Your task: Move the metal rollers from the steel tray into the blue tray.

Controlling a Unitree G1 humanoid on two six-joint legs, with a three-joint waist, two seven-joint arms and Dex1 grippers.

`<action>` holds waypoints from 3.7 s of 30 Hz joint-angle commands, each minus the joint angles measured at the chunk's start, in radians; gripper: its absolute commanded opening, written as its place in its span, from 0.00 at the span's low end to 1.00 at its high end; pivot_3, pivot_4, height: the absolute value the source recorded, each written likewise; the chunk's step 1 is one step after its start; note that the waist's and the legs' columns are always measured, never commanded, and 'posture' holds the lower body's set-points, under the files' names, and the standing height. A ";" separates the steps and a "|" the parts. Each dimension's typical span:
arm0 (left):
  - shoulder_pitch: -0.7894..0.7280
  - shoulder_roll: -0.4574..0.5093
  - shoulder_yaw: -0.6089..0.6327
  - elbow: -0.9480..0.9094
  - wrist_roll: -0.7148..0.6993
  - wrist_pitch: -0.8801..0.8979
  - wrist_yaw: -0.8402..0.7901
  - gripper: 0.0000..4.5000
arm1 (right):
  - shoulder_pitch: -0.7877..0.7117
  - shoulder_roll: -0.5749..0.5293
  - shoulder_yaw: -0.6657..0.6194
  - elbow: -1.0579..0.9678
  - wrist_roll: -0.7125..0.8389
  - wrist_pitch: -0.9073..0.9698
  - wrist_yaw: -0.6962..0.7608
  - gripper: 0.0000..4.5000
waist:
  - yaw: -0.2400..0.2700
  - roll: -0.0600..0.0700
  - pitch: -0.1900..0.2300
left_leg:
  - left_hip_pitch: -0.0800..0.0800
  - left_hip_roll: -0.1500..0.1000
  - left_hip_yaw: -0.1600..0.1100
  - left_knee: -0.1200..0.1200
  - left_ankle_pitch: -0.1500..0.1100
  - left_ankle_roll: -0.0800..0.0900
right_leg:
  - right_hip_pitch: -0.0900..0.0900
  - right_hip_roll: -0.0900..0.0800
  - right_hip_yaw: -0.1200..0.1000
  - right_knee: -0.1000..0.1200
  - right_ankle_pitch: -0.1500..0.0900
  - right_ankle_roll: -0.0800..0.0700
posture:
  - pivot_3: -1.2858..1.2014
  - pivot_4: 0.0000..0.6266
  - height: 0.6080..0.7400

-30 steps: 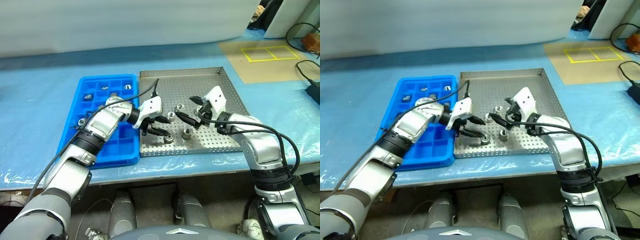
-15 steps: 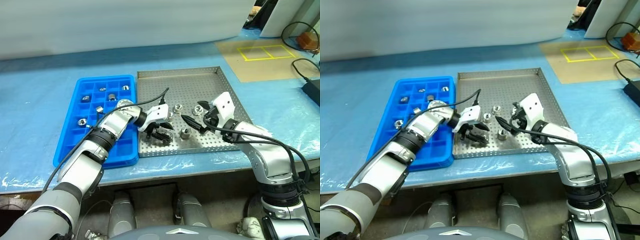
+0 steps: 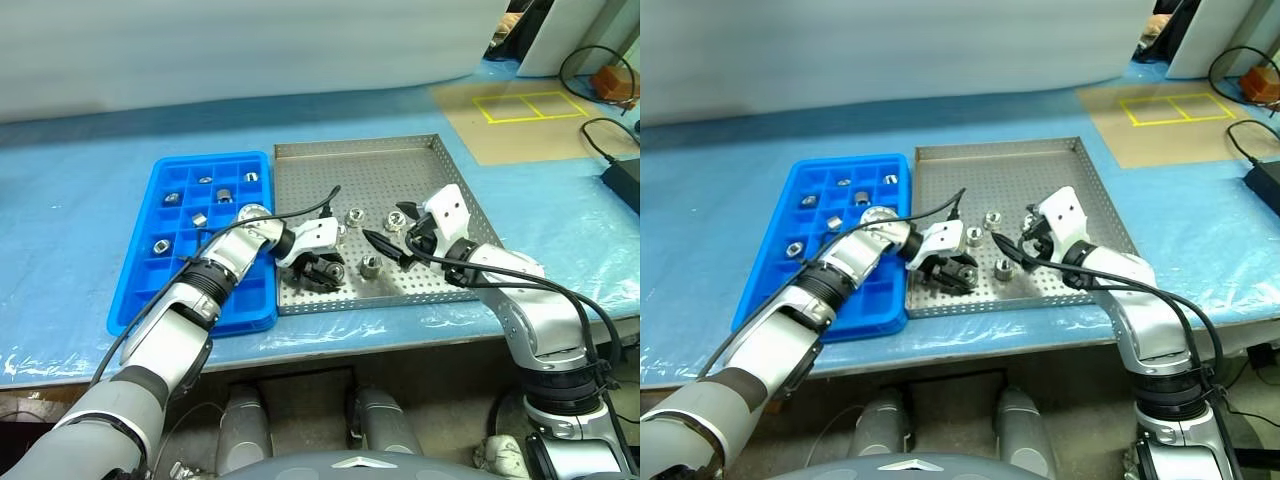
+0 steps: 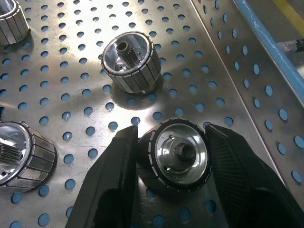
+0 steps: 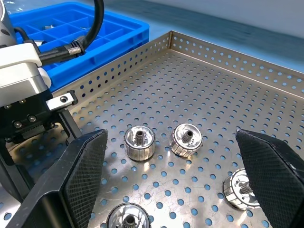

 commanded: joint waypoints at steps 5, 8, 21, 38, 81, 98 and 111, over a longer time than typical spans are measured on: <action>0.011 0.016 0.014 -0.008 0.013 -0.015 0.009 0.42 | -0.036 -0.005 0.010 0.011 -0.010 -0.033 -0.003 1.00 | 0.000 0.000 0.000 | 0.002 0.000 0.002 -0.001 0.000 0.000 | 0.000 0.000 0.001 0.000 0.000 0.000 | 0.35 0.24 1.00; 0.017 0.031 0.021 -0.026 0.004 -0.026 -0.001 0.42 | -0.043 -0.005 0.015 0.021 -0.012 -0.040 -0.002 1.00 | 0.001 0.000 0.000 | 0.002 0.000 0.002 -0.002 0.000 0.000 | 0.000 0.000 0.001 -0.001 0.000 0.000 | 0.35 0.24 1.00; 0.082 0.215 0.251 -0.384 -0.202 0.177 -0.011 0.42 | -0.122 -0.012 0.073 0.048 0.052 -0.048 0.133 1.00 | -0.003 0.000 0.000 | 0.003 0.001 0.006 -0.005 -0.001 0.000 | -0.002 0.000 0.003 -0.001 0.000 0.000 | 0.41 0.24 1.00; 0.524 0.497 0.586 -0.957 -0.313 0.508 0.282 0.42 | -0.460 0.159 0.317 0.498 -0.005 -0.300 0.449 1.00 | 0.061 0.001 0.001 | -0.011 0.003 0.003 -0.007 0.001 -0.002 | -0.015 0.000 -0.003 0.002 -0.002 -0.001 | 0.60 0.24 1.00; 0.841 0.530 0.724 -1.086 -0.425 0.626 0.494 0.76 | -0.442 0.174 0.310 0.551 -0.088 -0.349 0.454 1.00 | 0.141 0.000 0.002 | -0.015 0.003 -0.007 -0.005 0.002 -0.004 | -0.012 -0.001 -0.012 0.002 -0.003 -0.002 | 0.58 0.24 1.00; 0.147 0.279 0.261 -0.397 -0.210 0.337 0.351 0.76 | -0.205 -0.046 0.048 0.291 -0.078 -0.187 0.224 1.00 | 0.078 0.000 0.001 | -0.013 0.002 -0.006 0.004 0.007 -0.011 | -0.011 -0.001 -0.008 0.012 -0.003 -0.001 | 0.42 0.24 1.00; -0.120 -0.023 0.169 0.125 -0.070 0.105 0.346 0.76 | 0.012 -0.046 -0.026 0.008 -0.052 -0.039 0.068 1.00 | -0.007 0.000 0.001 | -0.012 0.002 -0.004 0.010 0.001 -0.001 | -0.009 0.000 -0.004 0.010 -0.002 0.000 | 0.35 0.24 1.00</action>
